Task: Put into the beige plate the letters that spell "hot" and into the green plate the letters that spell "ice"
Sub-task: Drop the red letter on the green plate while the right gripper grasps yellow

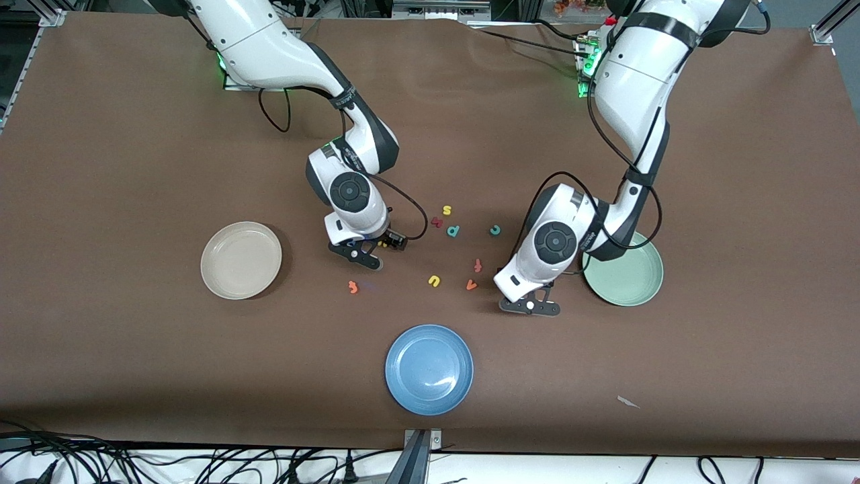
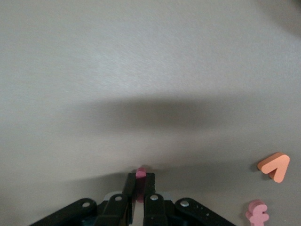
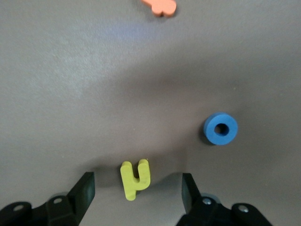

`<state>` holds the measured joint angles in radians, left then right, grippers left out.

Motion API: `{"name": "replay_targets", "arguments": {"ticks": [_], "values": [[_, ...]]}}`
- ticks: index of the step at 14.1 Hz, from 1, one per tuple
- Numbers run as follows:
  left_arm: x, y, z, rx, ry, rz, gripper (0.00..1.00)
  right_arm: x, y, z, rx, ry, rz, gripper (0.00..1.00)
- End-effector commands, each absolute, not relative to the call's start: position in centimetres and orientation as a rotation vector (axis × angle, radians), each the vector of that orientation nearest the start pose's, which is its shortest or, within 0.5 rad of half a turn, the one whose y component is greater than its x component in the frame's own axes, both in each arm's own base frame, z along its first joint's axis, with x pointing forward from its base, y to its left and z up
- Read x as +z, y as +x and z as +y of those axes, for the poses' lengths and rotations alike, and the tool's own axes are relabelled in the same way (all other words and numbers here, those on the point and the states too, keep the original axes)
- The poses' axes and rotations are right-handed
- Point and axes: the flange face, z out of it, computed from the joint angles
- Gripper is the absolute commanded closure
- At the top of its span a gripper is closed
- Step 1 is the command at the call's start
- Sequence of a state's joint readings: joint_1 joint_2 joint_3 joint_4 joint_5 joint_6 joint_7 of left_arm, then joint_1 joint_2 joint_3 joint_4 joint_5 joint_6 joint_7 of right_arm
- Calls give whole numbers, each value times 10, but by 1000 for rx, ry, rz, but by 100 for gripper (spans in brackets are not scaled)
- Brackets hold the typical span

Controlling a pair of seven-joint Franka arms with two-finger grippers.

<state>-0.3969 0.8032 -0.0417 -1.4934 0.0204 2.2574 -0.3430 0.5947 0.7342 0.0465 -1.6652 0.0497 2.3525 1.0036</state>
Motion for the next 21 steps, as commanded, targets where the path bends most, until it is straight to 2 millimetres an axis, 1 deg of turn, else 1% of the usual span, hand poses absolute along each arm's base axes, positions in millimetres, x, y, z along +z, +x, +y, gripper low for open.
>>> {"name": "replay_targets", "arguments": {"ticks": [1, 2, 3, 4, 5, 7, 8, 10, 11, 12, 14, 16, 17, 18, 19, 21], "values": [[226, 644, -271, 174, -3115, 130, 100, 173, 548, 413, 124, -3043, 653, 29], [235, 641, -267, 220, -3099, 155, 100, 172, 547, 412, 125, -3044, 651, 33], [244, 641, -257, 259, -3087, 168, 100, 174, 549, 414, 119, -3041, 643, 38], [251, 645, -238, 288, -3083, 168, 100, 175, 551, 412, 116, -3041, 643, 46], [252, 643, -227, 308, -3080, 211, 100, 175, 551, 412, 116, -3041, 643, 48], [249, 647, -189, 339, -3081, 263, 100, 173, 551, 411, 117, -3046, 636, 51], [248, 647, -174, 353, -3081, 304, 100, 170, 550, 411, 122, -3049, 637, 56], [238, 646, -144, 387, -3084, 346, 100, 166, 550, 411, 127, -3051, 643, 60], [238, 647, -131, 393, -3088, 363, 100, 166, 550, 411, 126, -3053, 634, 63], [232, 645, -124, 407, -3088, 354, 100, 166, 551, 409, 124, -3053, 638, 67], [219, 639, -120, 395, -3089, 354, 100, 166, 552, 409, 123, -3051, 641, 74], [205, 632, -117, 345, -3049, 404, 100, 165, 551, 410, 123, -3052, 649, 76], [206, 633, -117, 331, -3041, 415, 100, 165, 551, 410, 125, -3051, 651, 80], [205, 633, -114, 333, -3041, 410, 100, 166, 551, 410, 123, -3050, 650, 81], [203, 632, -113, 336, -3040, 413, 100, 169, 552, 411, 121, -3050, 643, 86], [205, 633, -114, 329, -3041, 413, 100, 186, 564, 411, 106, -3044, 633, 87]]}}
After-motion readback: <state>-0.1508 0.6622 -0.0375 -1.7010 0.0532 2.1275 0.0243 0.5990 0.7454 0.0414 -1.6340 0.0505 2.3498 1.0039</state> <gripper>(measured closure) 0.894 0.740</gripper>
